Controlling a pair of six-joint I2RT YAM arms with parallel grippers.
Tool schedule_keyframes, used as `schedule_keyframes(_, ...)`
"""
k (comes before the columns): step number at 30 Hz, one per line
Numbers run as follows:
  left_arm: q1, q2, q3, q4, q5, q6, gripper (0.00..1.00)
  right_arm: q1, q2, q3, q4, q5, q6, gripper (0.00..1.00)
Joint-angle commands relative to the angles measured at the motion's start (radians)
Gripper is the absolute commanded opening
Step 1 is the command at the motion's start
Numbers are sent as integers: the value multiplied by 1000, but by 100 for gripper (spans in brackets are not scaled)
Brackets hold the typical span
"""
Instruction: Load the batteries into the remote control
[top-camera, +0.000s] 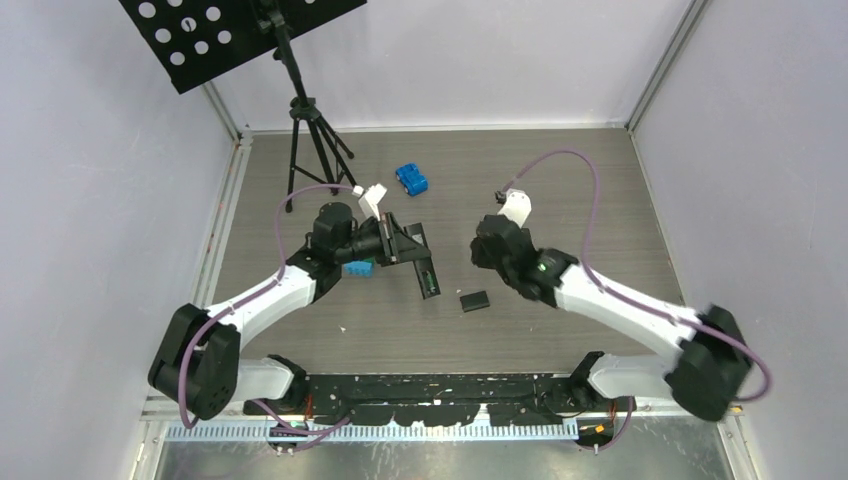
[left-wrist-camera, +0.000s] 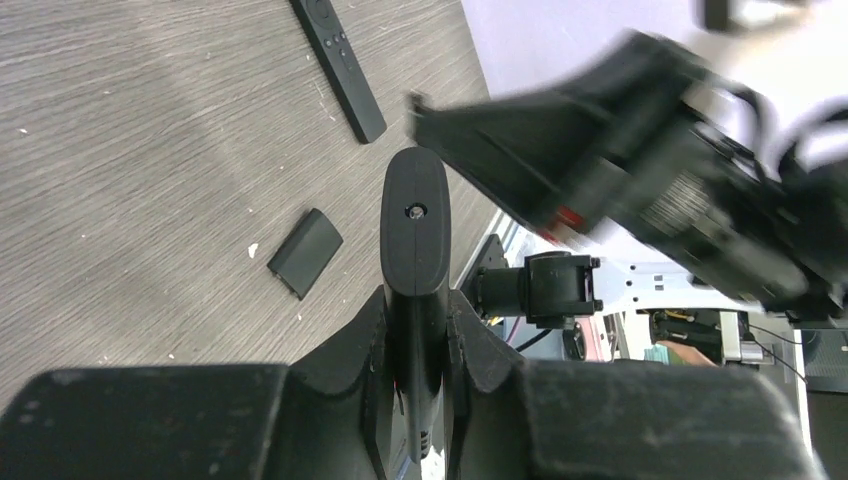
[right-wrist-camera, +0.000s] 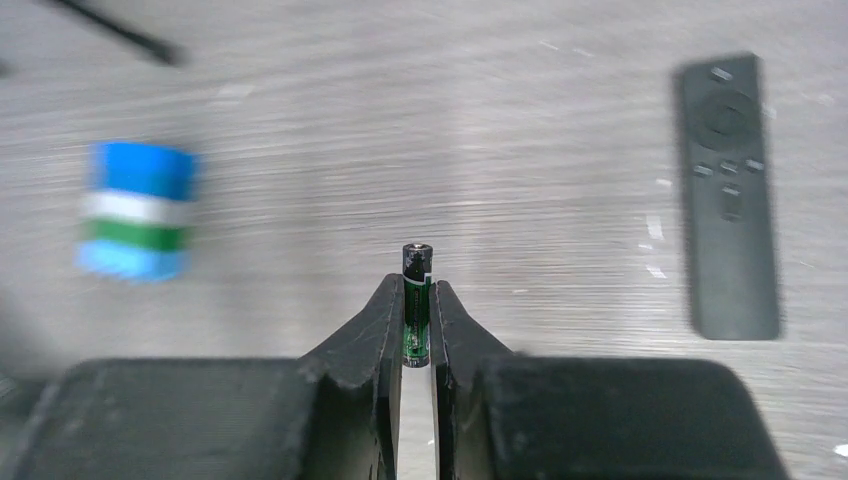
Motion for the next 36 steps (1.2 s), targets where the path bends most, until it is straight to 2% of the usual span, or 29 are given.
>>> schedule_keyframes(1,1,10,26,128,32,-41,0,113,-239,-78,191,43,-70,8)
schedule_keyframes(4,1,22,35,141,40,-79,0,163,-309,-101,236,3,-110,8)
schedule_keyframes(8,1,36,52,141,59,-127,0,205,-373,-164,385,-101,-180,8)
schedule_keyframes(15,1,43,57,171,97,-192,0,241,-349,-165,448,-234,-256,8)
schedule_keyframes(36,1,32,59,198,74,-292,0,295,-300,-150,446,-260,-245,9)
